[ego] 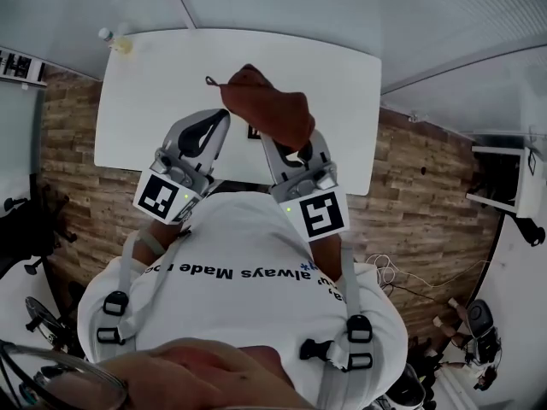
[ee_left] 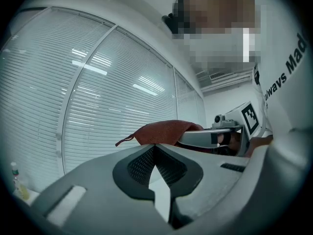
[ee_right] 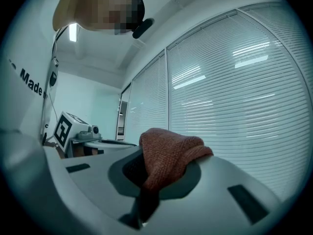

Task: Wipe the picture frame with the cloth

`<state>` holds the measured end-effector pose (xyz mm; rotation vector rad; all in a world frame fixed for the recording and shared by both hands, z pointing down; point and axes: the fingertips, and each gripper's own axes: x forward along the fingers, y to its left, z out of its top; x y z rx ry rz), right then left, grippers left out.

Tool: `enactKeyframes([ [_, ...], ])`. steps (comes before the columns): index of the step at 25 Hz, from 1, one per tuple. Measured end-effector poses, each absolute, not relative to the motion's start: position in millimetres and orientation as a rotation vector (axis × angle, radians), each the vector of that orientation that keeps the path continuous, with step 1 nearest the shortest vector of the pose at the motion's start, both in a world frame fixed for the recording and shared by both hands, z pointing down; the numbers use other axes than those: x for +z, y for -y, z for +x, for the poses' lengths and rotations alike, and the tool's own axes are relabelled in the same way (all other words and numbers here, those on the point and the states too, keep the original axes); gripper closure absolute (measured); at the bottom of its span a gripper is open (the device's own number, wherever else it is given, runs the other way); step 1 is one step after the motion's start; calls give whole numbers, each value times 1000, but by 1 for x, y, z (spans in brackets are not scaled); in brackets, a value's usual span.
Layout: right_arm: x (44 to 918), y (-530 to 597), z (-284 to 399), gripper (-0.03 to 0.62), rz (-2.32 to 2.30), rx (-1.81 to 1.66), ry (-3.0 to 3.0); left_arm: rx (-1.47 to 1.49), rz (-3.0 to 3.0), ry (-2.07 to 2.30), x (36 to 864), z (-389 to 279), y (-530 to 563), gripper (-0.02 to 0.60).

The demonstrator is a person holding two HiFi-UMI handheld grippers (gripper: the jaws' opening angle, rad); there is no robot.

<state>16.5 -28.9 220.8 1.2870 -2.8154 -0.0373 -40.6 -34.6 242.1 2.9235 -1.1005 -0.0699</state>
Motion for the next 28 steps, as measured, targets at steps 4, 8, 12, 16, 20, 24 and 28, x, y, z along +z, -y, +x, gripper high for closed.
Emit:
enactKeyframes([
  [4,220,41,18,574,1317,-36,2805,-66,2940,1062,242,-38,49,580],
  [8,225,48,25,575,1338,-24,2777,-64,2952,1025,242,-30,57,580],
  [12,229,55,37,576,1354,-8,2768,-46,2938,1013,248,-20,65,580],
  [16,232,61,50,574,1341,-3,2751,-32,2930,1026,251,-10,74,580],
  [20,233,64,63,575,1338,-4,2742,-28,2924,1032,250,-1,75,580],
  [24,237,69,66,574,1323,-13,2729,15,2907,1053,262,-3,82,580],
  [28,271,71,71,575,1274,33,2637,112,2877,1047,295,-5,83,580],
])
